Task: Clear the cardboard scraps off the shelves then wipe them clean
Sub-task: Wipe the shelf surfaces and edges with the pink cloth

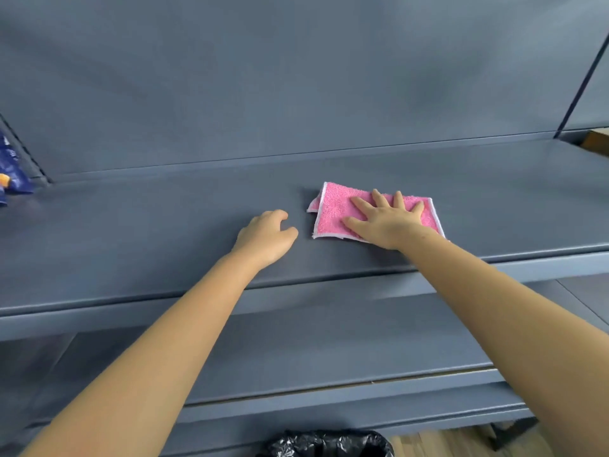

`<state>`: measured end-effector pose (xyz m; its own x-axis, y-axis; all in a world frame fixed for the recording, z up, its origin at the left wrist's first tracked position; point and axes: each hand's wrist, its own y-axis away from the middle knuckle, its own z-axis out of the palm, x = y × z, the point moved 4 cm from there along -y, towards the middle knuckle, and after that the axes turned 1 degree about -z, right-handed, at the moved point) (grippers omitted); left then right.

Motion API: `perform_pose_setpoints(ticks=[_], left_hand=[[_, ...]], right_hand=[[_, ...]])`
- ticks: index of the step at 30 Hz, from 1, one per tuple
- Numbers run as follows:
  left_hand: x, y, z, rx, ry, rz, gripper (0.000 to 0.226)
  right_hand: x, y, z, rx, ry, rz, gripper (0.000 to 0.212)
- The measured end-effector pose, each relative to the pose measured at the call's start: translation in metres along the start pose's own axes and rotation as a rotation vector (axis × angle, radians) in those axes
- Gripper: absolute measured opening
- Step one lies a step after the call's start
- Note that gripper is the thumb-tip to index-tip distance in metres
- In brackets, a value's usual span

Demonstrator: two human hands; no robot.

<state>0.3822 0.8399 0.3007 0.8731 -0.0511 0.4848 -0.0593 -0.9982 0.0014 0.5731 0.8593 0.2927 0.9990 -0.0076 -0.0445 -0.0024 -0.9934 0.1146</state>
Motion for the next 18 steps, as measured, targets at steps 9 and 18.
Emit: perform_pose_setpoints(ticks=[9, 18], left_hand=[[-0.089, -0.019, -0.059, 0.039, -0.198, 0.150, 0.039], [-0.105, -0.018, -0.049, 0.059, -0.219, 0.210, 0.034]], right_hand=[[-0.106, -0.026, 0.003, 0.003, -0.018, 0.107, 0.064], [-0.140, 0.031, 0.012, -0.014, -0.003, 0.058, 0.062]])
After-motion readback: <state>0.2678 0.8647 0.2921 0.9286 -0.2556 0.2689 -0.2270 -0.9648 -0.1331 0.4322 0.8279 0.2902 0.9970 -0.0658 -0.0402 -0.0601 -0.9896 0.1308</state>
